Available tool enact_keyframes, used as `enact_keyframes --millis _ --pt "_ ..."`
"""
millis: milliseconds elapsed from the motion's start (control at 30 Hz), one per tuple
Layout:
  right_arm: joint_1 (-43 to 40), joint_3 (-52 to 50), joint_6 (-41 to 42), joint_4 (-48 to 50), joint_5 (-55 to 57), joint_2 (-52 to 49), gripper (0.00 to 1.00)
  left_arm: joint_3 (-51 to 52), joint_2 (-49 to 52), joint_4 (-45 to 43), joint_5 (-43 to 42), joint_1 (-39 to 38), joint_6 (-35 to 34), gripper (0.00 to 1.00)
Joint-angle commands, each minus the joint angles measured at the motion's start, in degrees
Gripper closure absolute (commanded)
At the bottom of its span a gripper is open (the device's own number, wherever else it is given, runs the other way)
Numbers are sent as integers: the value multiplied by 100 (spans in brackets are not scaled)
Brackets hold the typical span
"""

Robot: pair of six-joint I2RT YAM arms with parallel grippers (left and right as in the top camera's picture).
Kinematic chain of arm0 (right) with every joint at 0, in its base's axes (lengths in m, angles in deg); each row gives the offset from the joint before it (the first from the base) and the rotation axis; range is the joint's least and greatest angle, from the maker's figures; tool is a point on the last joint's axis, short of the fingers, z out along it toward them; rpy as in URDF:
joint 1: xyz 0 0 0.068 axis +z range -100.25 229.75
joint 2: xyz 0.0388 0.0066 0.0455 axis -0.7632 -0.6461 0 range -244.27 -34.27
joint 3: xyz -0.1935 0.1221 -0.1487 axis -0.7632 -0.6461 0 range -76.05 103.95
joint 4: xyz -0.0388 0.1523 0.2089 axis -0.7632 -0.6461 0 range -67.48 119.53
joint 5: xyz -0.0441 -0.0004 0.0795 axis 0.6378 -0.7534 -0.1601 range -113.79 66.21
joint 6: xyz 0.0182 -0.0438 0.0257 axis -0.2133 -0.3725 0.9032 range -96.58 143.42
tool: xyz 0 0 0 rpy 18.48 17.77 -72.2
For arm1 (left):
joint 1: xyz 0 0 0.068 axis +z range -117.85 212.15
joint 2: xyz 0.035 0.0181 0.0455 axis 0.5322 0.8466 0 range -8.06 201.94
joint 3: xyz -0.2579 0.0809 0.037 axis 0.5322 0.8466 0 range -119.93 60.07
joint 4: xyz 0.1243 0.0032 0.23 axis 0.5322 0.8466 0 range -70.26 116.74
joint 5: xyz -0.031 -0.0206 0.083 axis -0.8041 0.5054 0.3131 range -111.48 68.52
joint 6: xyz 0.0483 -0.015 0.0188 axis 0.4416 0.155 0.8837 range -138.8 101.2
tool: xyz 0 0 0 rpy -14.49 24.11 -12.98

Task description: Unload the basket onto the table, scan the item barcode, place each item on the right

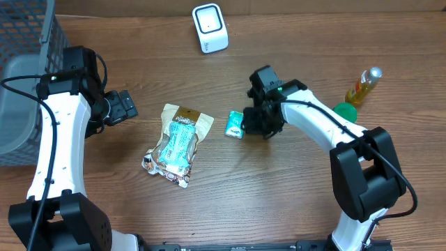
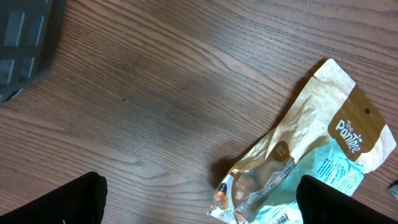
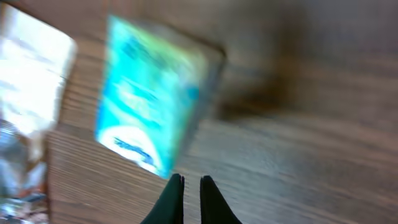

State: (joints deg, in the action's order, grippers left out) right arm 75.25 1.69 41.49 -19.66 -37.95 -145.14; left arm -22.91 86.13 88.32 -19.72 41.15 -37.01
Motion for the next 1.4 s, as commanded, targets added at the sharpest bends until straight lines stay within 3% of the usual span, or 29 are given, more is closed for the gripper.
enact_keyframes --millis 0,100,233,867,1033,1367 --pt "4 229 -50 140 33 299 80 -26 20 -4 13 -2 2 1" --pt "4 216 -50 284 44 280 59 -26 20 -4 13 -2 2 0" --pt "4 212 -48 282 55 258 56 -26 20 -4 13 -2 2 0" --pt "31 -577 175 1237 11 229 57 -26 20 -4 13 -2 2 0" --pt "31 -616 317 1296 4 227 66 -26 20 -4 13 -2 2 0" --pt "33 -619 439 1294 -7 197 69 -26 20 -4 13 -2 2 0"
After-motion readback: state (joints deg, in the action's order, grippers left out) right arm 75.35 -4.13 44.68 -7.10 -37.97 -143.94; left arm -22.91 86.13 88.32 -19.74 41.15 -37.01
